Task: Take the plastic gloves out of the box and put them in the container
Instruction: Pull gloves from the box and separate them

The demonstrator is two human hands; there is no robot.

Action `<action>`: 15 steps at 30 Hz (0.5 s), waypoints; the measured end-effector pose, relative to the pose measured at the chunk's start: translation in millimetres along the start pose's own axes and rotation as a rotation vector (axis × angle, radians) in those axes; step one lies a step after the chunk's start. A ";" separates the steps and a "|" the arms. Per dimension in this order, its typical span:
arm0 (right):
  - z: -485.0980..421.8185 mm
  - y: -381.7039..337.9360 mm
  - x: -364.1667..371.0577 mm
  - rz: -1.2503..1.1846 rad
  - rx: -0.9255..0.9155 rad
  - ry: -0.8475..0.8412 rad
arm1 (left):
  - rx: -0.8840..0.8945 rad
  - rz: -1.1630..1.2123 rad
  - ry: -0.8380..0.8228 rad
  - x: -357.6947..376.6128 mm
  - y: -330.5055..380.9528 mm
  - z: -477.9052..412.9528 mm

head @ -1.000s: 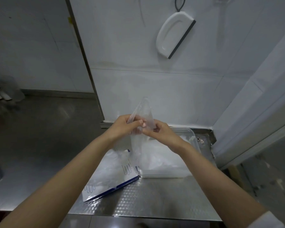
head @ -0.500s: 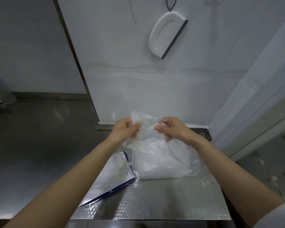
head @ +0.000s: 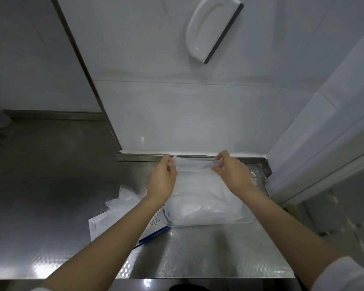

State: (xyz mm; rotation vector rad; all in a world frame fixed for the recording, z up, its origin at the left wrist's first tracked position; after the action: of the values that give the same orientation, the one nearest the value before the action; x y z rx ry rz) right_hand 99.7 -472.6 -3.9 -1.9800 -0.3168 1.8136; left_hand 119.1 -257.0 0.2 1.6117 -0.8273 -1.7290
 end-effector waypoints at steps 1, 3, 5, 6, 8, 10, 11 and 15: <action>-0.7 -3.0 2.9 0.080 -0.045 -0.002 | 0.018 -0.076 -0.002 1.7 0.9 0.0; -3.1 -4.0 13.6 0.195 -0.097 -0.034 | 0.095 -0.259 0.019 2.8 7.4 0.3; -4.1 -3.9 26.4 0.295 -0.132 -0.094 | 0.233 -0.377 0.047 3.8 21.0 3.8; -4.7 -4.1 32.0 0.327 -0.147 -0.112 | 0.311 -0.402 0.018 8.4 28.5 6.9; -5.0 -7.1 39.0 0.372 -0.158 -0.136 | 0.453 -0.448 -0.130 27.6 37.5 15.4; -2.3 -10.7 45.7 0.411 -0.179 -0.153 | 0.519 -0.563 -0.318 53.9 31.2 22.0; -1.8 -12.2 47.8 0.425 -0.190 -0.158 | 0.512 -0.636 -0.399 65.3 22.6 22.7; 6.9 -29.8 30.0 0.241 -0.331 0.014 | 0.413 -0.903 -0.563 90.1 -8.3 21.4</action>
State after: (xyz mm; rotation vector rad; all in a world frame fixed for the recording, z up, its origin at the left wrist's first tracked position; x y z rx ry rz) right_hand 100.0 -431.9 -17.1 -2.3420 -0.4117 1.9991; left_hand 92.4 -322.9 -59.7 1.9656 -0.7867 -2.8924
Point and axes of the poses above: each hand's wrist, its own z-axis away from the middle knuckle, its own x-axis out of the palm, y = z × x, the point moved 8 cm from there along -z, towards the middle knuckle, and after that the axes turned 3 degrees about -x, right-handed, at the moved point
